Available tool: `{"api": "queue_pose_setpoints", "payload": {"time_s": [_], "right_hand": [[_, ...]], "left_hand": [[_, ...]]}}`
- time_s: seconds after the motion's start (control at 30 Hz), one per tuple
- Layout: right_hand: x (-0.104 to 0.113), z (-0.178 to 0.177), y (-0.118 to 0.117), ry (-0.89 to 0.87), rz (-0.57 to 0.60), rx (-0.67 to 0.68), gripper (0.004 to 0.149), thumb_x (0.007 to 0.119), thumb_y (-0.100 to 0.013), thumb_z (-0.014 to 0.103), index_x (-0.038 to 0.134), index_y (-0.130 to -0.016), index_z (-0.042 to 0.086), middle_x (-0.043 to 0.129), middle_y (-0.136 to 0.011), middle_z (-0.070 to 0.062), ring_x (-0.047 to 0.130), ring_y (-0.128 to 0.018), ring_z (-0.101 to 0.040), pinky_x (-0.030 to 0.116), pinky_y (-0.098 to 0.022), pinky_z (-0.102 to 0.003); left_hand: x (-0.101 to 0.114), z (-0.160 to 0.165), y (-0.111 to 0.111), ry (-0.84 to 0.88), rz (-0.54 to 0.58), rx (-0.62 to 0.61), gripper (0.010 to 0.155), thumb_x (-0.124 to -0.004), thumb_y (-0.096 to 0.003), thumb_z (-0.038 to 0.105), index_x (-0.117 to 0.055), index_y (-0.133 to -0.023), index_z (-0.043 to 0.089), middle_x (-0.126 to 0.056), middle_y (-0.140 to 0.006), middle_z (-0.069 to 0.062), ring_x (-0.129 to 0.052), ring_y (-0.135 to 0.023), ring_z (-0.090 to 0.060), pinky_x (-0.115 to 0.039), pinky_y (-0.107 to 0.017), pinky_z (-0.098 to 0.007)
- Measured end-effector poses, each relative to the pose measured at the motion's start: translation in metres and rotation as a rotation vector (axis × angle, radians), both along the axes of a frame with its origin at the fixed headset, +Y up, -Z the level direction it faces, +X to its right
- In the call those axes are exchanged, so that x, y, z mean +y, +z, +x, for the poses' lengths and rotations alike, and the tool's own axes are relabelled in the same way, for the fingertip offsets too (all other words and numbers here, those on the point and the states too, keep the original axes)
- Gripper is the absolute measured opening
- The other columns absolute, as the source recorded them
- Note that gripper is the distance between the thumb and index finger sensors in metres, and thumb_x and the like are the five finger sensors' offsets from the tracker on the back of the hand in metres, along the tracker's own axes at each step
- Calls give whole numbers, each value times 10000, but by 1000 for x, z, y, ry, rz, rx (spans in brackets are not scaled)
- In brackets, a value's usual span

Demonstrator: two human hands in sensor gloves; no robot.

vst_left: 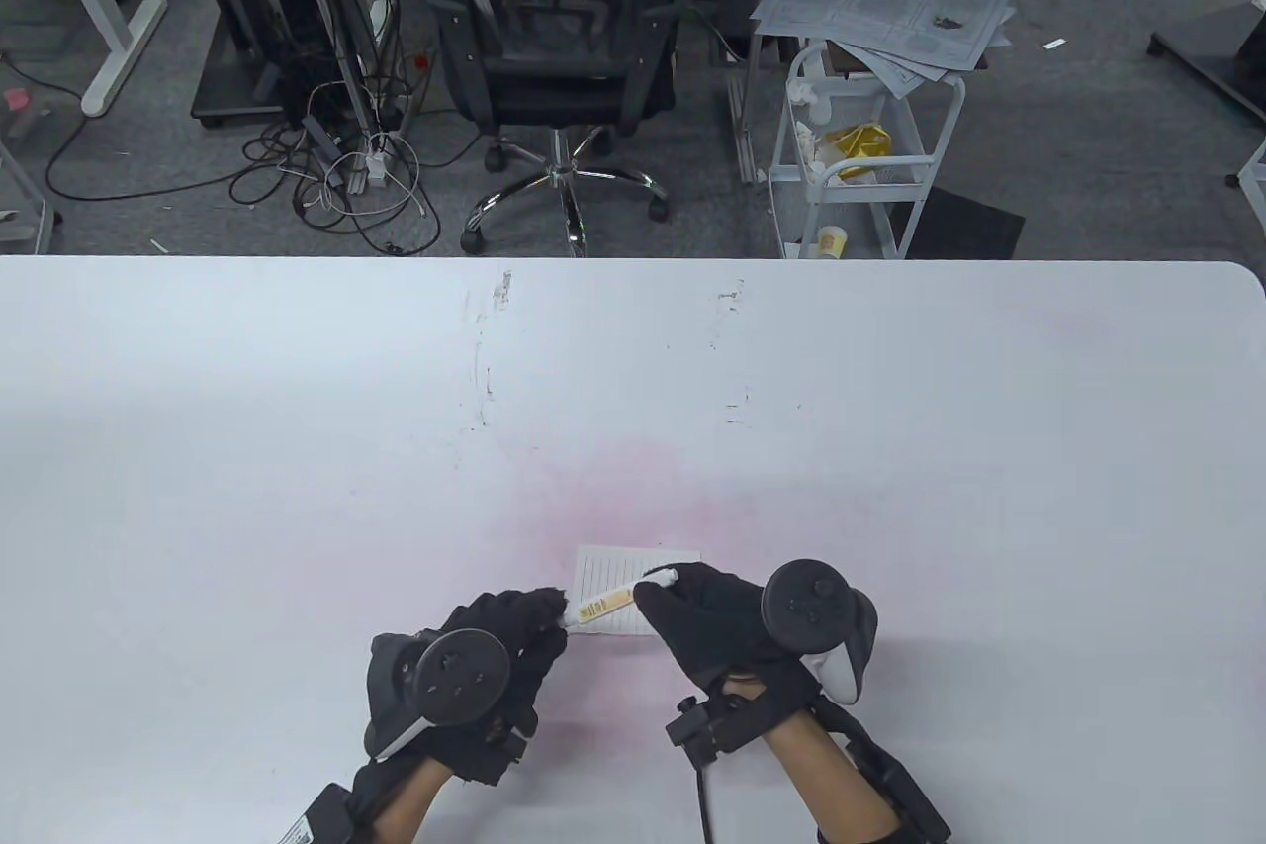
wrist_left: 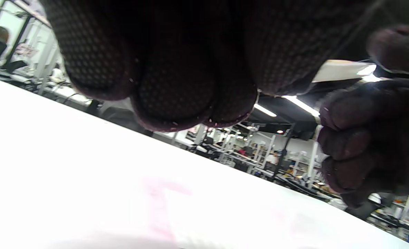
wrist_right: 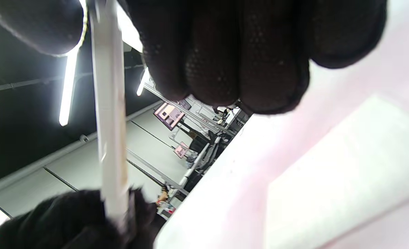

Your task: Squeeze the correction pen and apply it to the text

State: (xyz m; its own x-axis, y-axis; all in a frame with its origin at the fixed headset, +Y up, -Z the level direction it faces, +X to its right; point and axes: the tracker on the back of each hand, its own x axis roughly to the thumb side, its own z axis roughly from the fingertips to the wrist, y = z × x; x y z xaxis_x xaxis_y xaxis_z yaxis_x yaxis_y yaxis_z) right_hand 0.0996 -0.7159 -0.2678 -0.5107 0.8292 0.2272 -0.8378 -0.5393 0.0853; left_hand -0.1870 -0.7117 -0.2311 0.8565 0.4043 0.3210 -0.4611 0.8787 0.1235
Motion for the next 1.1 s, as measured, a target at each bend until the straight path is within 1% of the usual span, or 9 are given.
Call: {"api": "queue_pose_setpoints", "payload": {"time_s": [0.1,0.2,0.27,0.4,0.47,0.53,0.63,0.83,1.1], "right_hand": [[15,21,-3,218,111,-79,687,700,-420,651,774,-875,142,788,-856,-114,867,-728,-471,691,-526,-608],[19,39,-2,450,175,-161,711,688,-423,652,693,-949,175,687,-963,-107,741,-878,-474,617,-595,-636],[16,53,-1,584,181,-210,718,682,-424,652,651,-978,195,620,-1012,-96,649,-947,-466,555,-633,-652],[4,77,-1,723,140,-268,728,667,-430,654,556,-1024,249,475,-1082,-65,405,-1042,-434,389,-678,-687],[-1,85,-2,772,82,-277,744,649,-432,667,460,-1048,295,369,-1110,-35,226,-1058,-393,263,-680,-696],[-4,91,-2,807,60,-300,761,625,-432,682,366,-1056,331,272,-1122,-3,93,-1045,-355,167,-669,-692],[-8,94,-3,831,61,-325,775,612,-431,687,296,-1051,345,198,-1118,20,25,-1024,-330,114,-655,-682],[-12,94,-5,883,43,-343,787,597,-429,698,224,-1038,366,125,-1106,49,-20,-1011,-322,83,-648,-678],[-19,94,-6,899,19,-324,786,591,-427,702,248,-1043,356,134,-1105,38,-3,-1010,-332,101,-646,-677]], "left_hand": [[3,-22,-8,27,-46,106,444,-919,-331,387,-922,-741,216,-1077,-542,-15,-1103,-404,-183,-950,-392,-366],[3,-41,-15,57,-82,204,444,-924,-330,389,-927,-738,214,-1078,-539,-17,-1103,-400,-183,-951,-387,-366],[1,-58,-19,68,-114,290,444,-926,-331,390,-930,-737,210,-1079,-537,-18,-1104,-397,-184,-950,-385,-368],[-5,-86,-24,38,-158,453,444,-924,-335,391,-928,-738,204,-1079,-534,-23,-1102,-394,-186,-949,-381,-368],[-8,-98,-26,11,-174,522,444,-923,-337,390,-928,-739,199,-1078,-534,-25,-1101,-394,-187,-948,-380,-368],[-12,-108,-27,-17,-195,583,445,-922,-337,391,-928,-739,199,-1078,-535,-26,-1101,-393,-188,-948,-379,-368],[-18,-121,-29,-77,-234,667,446,-921,-339,391,-926,-740,196,-1076,-536,-27,-1100,-394,-188,-947,-379,-369],[-24,-142,-29,-154,-303,806,447,-924,-339,392,-926,-739,193,-1076,-534,-27,-1100,-392,-186,-946,-377,-369],[-35,-147,-34,-231,-420,851,450,-931,-336,395,-927,-737,190,-1076,-531,-25,-1101,-386,-186,-947,-374,-368]]}}
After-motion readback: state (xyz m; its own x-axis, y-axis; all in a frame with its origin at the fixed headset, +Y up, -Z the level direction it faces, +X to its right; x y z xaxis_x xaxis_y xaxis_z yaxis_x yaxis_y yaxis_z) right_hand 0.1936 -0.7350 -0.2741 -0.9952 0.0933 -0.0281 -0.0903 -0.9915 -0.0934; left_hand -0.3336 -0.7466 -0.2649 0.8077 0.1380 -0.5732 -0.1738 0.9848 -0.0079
